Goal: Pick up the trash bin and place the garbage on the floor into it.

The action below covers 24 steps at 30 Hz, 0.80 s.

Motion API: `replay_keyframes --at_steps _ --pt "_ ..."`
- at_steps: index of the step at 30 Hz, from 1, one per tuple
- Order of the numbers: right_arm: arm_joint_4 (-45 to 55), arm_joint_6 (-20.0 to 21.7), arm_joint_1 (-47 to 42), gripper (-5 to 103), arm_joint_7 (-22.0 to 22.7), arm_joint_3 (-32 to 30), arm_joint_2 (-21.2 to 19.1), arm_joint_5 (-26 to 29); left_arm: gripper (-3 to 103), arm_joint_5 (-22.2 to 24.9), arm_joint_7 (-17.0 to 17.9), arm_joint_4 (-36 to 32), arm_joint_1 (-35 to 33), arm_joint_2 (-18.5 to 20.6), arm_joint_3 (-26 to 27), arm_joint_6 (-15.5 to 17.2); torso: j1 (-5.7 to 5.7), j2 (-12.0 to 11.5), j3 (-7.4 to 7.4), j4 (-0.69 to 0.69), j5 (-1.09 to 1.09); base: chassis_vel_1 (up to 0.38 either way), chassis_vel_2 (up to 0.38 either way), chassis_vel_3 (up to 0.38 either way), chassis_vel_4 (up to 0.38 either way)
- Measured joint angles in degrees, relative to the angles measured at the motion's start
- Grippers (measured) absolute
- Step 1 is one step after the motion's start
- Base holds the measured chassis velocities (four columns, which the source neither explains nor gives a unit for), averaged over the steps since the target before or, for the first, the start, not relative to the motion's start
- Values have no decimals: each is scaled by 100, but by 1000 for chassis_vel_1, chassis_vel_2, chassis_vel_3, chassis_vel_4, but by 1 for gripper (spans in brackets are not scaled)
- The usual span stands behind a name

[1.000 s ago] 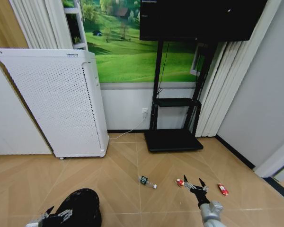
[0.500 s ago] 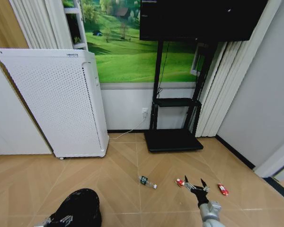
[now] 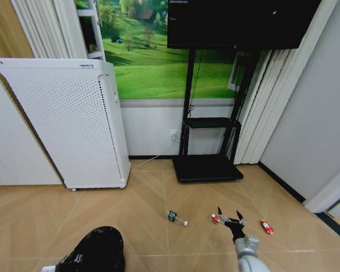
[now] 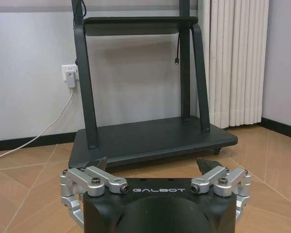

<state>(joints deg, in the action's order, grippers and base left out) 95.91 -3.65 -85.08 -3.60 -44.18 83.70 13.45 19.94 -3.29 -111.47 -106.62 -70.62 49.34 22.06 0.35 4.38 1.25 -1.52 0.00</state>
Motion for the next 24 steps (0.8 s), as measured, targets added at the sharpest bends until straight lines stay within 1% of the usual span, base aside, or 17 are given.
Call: replay_keyframes --at_steps 1,2,3,5,7,8,11,13,15,17,21,22,24 --pt "0 0 0 100 0 0 0 0 17 0 0 0 0 0 0 0 0 0 0 0 0 0 0 0 0" --pt "-20 2 5 100 2 7 7 -7 11 0 -2 0 88 3 -25 -42 0 0 0 1 0 0 0 0 0" --pt "-37 2 10 100 3 10 7 -10 9 5 -3 10 167 7 -43 -54 0 1 0 -2 0 0 0 0 0" --pt "-37 2 10 100 3 10 7 -10 9 5 -3 10 167 7 -43 -54 0 1 0 -2 0 0 0 0 0" --pt "-99 2 31 100 3 11 7 -12 7 110 7 26 525 21 -129 -76 0 0 0 -1 -1 0 0 0 0" --pt "-99 2 31 100 3 11 7 -12 7 110 7 26 525 21 -129 -76 0 0 0 -1 -1 0 0 0 0" --pt "-140 2 54 100 5 13 7 -12 7 208 45 45 870 -16 -270 -119 0 1 1 -1 -2 0 0 0 0" --pt "-146 2 59 100 5 15 7 -12 7 211 53 48 928 -27 -299 -138 1 0 1 -2 -2 0 0 0 0" --pt "-148 1 60 100 6 25 16 -12 7 217 61 55 1154 -64 -434 -225 1 1 1 0 0 0 0 0 0" --pt "-137 1 53 100 6 25 21 -12 7 222 53 58 1223 -65 -470 -252 1 1 1 0 -1 0 0 0 0" --pt "-69 -13 -4 100 7 26 26 -7 7 363 86 78 1574 -1 -637 -310 1 1 1 -1 -1 0 0 0 0" --pt "-69 -13 -4 100 7 26 26 -7 7 363 86 78 1574 -1 -637 -310 1 1 1 -1 -1 0 0 0 0" --pt "-22 -15 -18 100 11 23 23 17 7 477 120 72 1809 74 -733 -341 1 1 1 -2 0 0 0 0 0"
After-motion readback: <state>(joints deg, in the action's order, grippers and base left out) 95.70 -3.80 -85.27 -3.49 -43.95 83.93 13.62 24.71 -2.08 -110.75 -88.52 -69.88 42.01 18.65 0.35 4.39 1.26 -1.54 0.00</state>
